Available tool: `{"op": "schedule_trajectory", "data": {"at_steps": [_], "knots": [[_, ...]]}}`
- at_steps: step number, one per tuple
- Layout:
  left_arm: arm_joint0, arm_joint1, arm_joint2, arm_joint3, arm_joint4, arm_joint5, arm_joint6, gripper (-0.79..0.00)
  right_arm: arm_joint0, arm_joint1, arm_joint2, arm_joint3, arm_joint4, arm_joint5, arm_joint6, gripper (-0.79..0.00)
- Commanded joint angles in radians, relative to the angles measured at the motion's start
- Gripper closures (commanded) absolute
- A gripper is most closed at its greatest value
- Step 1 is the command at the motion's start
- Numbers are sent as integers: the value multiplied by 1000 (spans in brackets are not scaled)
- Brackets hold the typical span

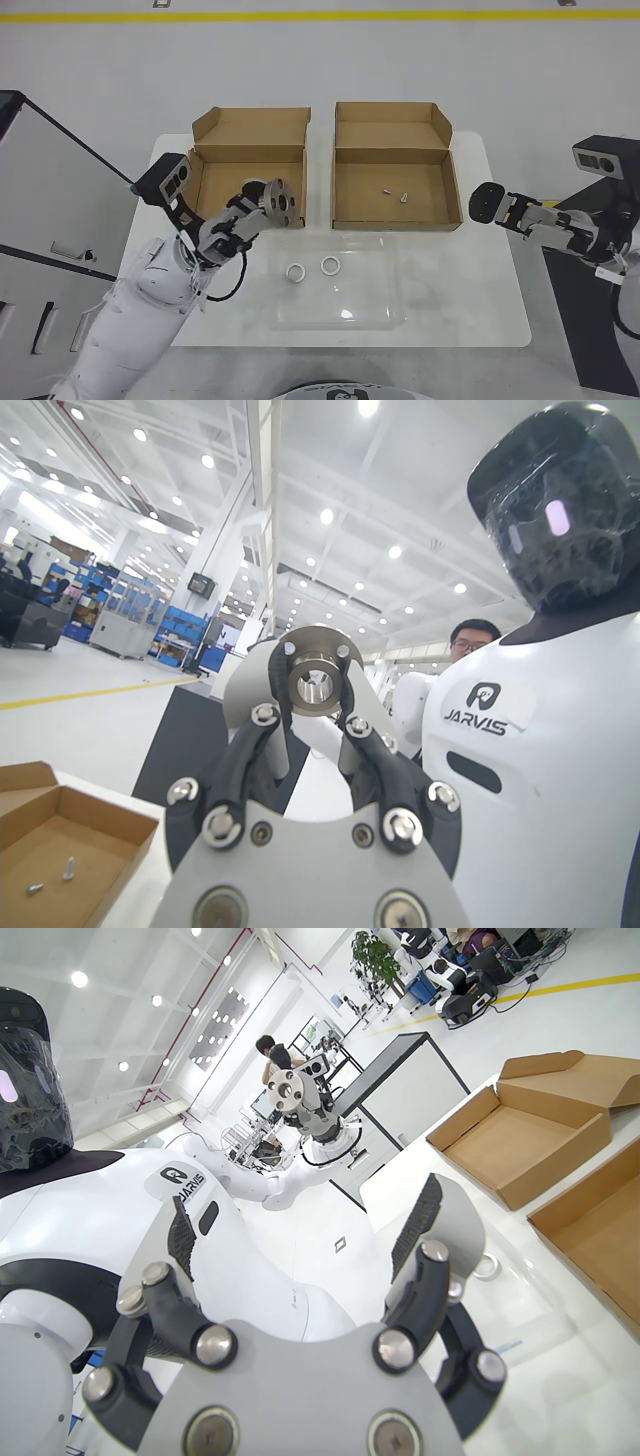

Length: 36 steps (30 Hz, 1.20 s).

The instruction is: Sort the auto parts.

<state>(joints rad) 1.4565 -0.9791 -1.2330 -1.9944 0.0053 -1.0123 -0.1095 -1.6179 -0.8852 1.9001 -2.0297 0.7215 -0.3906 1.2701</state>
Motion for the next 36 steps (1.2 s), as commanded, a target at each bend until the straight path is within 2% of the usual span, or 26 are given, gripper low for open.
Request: {"op": "schedule_trajectory", "data": {"at_steps": [1,8,17,22,27,36], "knots": [[0,-5,3,-10,2,0,25,0,0,0,0,0,0,0,0,-785],[0,-20,19,-44,45,0,83,0,0,0,0,0,0,0,0,-785],[-7,-29,38,-94,-3,0,117,0,0,0,0,0,0,0,0,-785],[-14,-34,49,-128,-67,0,64,0,0,0,0,0,0,0,0,-785],[-10,-48,33,-146,-213,0,-48,0,0,0,0,0,0,0,0,-785],[-6,-49,33,-149,-231,0,-60,0,0,0,0,0,0,0,0,-785]]}}
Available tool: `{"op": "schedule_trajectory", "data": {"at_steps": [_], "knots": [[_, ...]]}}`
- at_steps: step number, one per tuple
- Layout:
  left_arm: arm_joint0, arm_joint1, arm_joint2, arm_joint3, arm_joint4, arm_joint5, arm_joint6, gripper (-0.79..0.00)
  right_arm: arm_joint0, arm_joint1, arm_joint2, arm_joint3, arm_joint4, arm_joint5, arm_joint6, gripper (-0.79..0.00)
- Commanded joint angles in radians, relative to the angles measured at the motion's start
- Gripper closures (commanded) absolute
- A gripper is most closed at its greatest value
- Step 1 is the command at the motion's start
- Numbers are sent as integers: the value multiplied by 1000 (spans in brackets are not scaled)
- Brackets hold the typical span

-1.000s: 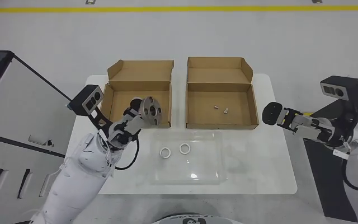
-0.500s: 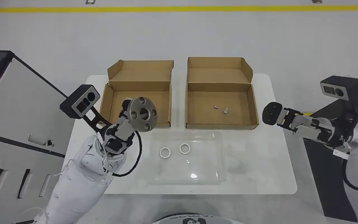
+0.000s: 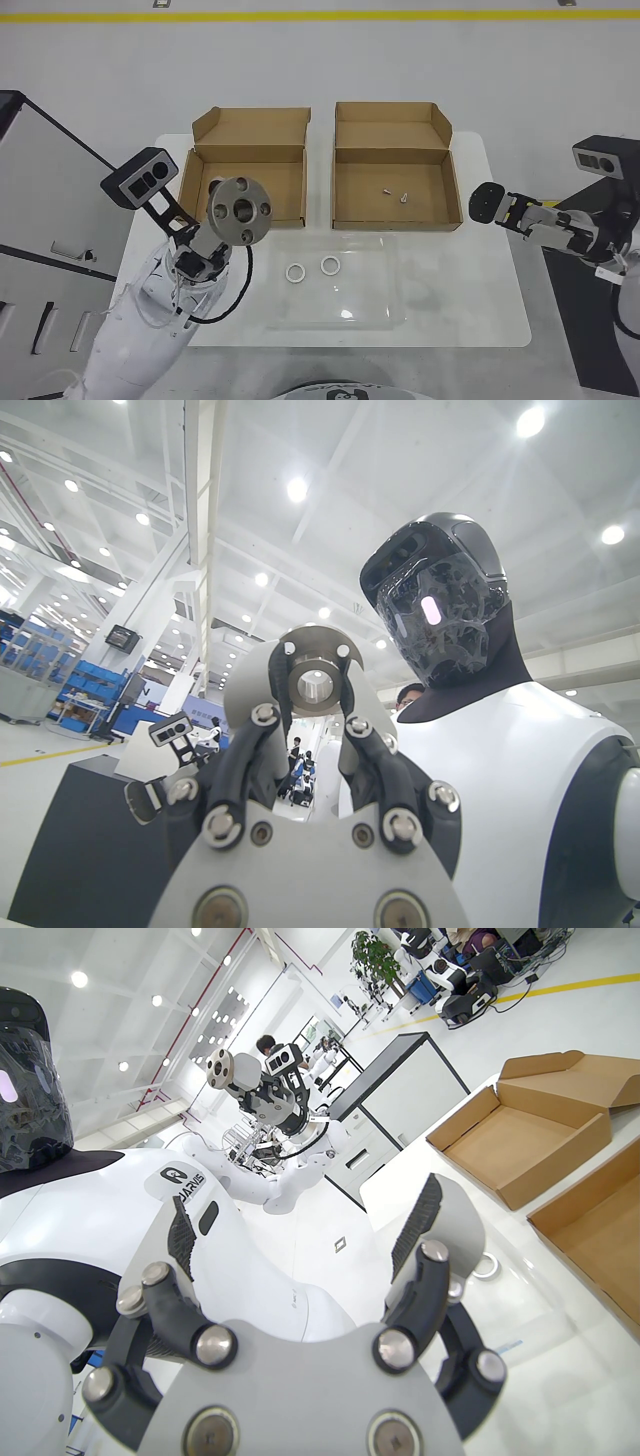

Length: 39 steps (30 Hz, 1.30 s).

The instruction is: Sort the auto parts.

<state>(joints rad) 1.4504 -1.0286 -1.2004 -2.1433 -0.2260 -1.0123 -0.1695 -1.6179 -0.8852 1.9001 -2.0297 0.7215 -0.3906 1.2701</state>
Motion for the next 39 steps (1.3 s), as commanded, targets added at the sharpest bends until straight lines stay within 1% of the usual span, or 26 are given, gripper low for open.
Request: {"op": "schedule_trajectory", "data": {"at_steps": [1,7,10,14,20,25,29,35,39], "knots": [[0,0,0,0,0,0,0,0,0,0,0,0,0,0,0,-785],[0,0,0,0,0,0,0,0,0,0,0,0,0,0,0,-785],[-1,-3,4,-23,-9,0,-6,0,0,0,0,0,0,0,0,-785],[3,-11,21,-54,-82,0,-21,0,0,0,0,0,0,0,0,-785],[10,-29,32,-62,-230,0,-122,0,0,0,0,0,0,0,0,-785],[25,-57,23,-60,-401,0,-201,0,0,0,0,0,0,0,0,-785],[41,-84,3,-40,-501,0,-287,0,0,0,0,0,0,0,0,-785],[63,-125,-31,-8,-593,0,-419,0,0,0,0,0,0,0,0,-785],[73,-150,-54,19,-607,0,-486,0,0,0,0,0,0,0,0,-785]]}}
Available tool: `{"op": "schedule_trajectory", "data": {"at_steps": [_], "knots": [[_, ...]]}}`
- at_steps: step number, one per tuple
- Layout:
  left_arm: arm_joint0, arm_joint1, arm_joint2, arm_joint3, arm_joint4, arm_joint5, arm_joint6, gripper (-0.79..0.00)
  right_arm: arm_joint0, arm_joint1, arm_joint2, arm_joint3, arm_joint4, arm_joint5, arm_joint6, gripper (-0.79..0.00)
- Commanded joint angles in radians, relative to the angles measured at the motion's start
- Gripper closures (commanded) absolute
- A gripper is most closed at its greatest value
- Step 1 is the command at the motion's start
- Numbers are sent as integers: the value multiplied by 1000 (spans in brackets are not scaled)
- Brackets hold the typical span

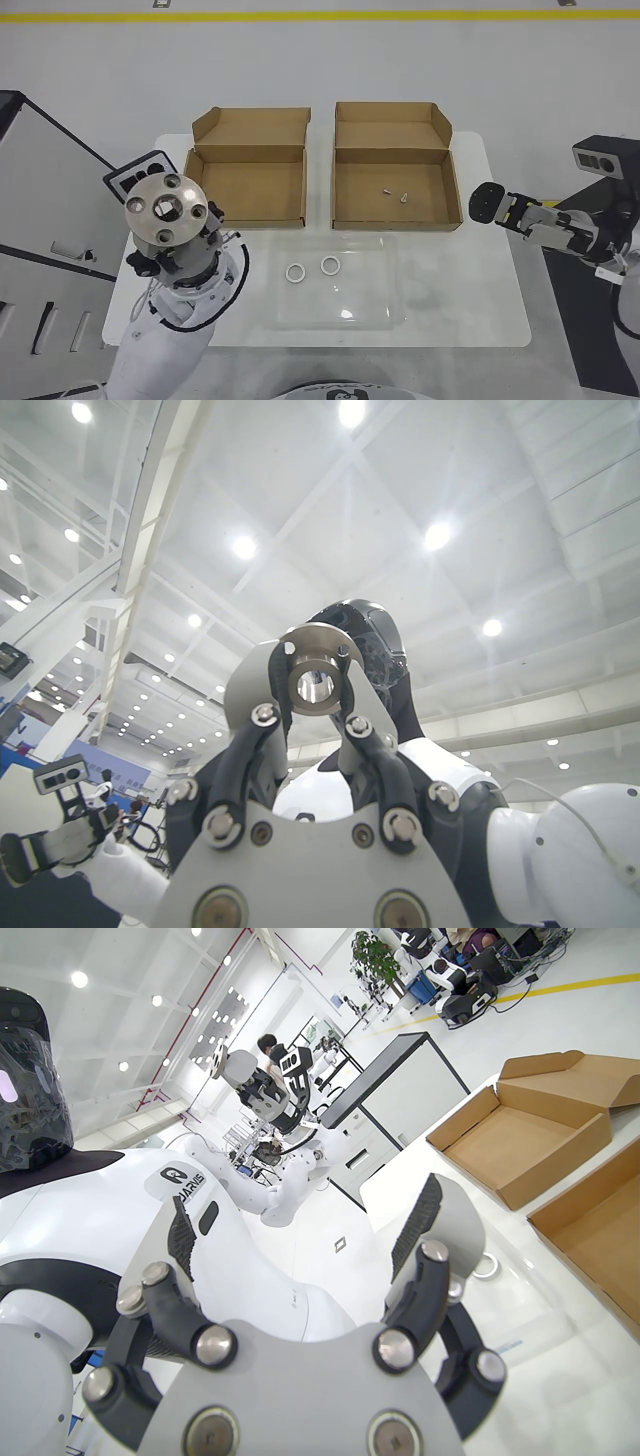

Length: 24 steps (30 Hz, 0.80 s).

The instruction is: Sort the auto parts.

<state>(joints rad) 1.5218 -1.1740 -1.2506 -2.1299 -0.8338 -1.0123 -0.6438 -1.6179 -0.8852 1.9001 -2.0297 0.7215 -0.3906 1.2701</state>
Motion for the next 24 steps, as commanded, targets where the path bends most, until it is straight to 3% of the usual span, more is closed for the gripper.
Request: {"op": "schedule_trajectory", "data": {"at_steps": [1,9,24], "knots": [[3,-9,-8,13,7,0,-31,0,0,0,0,0,0,0,0,-785],[5,-36,-38,62,116,0,-147,0,0,0,0,0,0,0,0,-785],[24,-80,-43,44,-21,0,-113,0,0,0,0,0,0,0,0,-785]]}}
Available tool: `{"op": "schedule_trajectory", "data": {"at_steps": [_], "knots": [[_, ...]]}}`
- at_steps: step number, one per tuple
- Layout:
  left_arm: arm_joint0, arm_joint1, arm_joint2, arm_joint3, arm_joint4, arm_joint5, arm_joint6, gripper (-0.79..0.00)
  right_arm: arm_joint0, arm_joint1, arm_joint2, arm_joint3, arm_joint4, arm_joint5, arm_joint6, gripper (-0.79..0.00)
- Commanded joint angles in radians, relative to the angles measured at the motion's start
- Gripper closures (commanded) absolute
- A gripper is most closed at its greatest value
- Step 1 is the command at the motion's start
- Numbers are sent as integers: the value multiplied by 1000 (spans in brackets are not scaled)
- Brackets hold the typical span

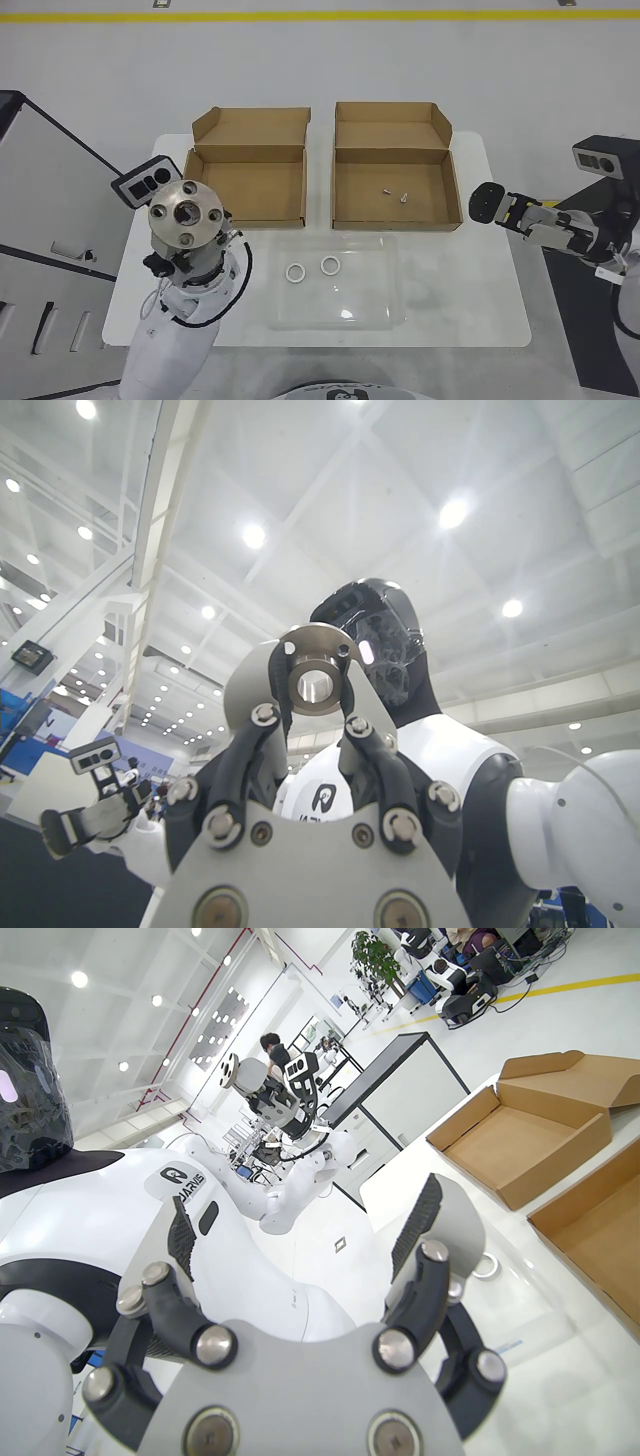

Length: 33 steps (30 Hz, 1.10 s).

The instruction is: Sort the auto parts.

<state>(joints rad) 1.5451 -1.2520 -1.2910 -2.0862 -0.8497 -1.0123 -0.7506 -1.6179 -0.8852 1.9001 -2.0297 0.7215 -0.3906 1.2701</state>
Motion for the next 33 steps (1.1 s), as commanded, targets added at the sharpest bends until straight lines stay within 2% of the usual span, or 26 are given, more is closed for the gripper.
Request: {"op": "schedule_trajectory", "data": {"at_steps": [1,8,18,27,33], "knots": [[3,-5,-3,0,-18,0,-6,0,0,0,0,0,0,0,0,-785],[9,-19,-17,19,-8,0,-57,0,0,0,0,0,0,0,0,-785],[21,-9,-36,40,122,6,-64,0,0,0,0,0,0,0,0,-785],[54,-9,-54,17,40,0,-22,0,0,0,0,0,0,0,0,-785],[66,-10,-65,11,35,0,-33,0,0,0,0,0,0,0,0,-785]]}}
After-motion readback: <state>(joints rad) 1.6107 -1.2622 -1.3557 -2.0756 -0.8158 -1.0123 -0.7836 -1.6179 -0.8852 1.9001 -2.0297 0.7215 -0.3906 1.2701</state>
